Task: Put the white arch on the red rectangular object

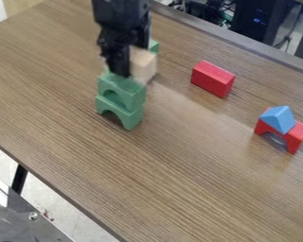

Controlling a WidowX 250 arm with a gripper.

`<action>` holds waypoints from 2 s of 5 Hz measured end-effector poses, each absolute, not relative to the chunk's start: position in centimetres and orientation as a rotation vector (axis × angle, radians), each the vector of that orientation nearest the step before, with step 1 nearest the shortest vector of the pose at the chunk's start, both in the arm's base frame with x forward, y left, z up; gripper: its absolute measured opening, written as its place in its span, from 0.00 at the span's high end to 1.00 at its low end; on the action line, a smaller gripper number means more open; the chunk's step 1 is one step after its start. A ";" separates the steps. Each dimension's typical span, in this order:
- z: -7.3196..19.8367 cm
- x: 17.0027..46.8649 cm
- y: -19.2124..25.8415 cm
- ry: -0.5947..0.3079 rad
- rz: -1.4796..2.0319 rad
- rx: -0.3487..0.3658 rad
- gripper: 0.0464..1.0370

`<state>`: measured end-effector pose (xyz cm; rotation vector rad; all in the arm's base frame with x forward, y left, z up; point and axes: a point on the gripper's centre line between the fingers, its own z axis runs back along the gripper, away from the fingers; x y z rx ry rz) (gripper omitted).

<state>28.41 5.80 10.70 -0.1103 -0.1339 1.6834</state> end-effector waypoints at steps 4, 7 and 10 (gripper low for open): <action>12.0 35.1 -1.7 -0.098 1.603 -0.219 0.45; 9.6 37.5 -2.4 -0.106 1.578 -0.180 0.45; 8.8 38.5 -2.4 -0.099 1.556 -0.163 0.45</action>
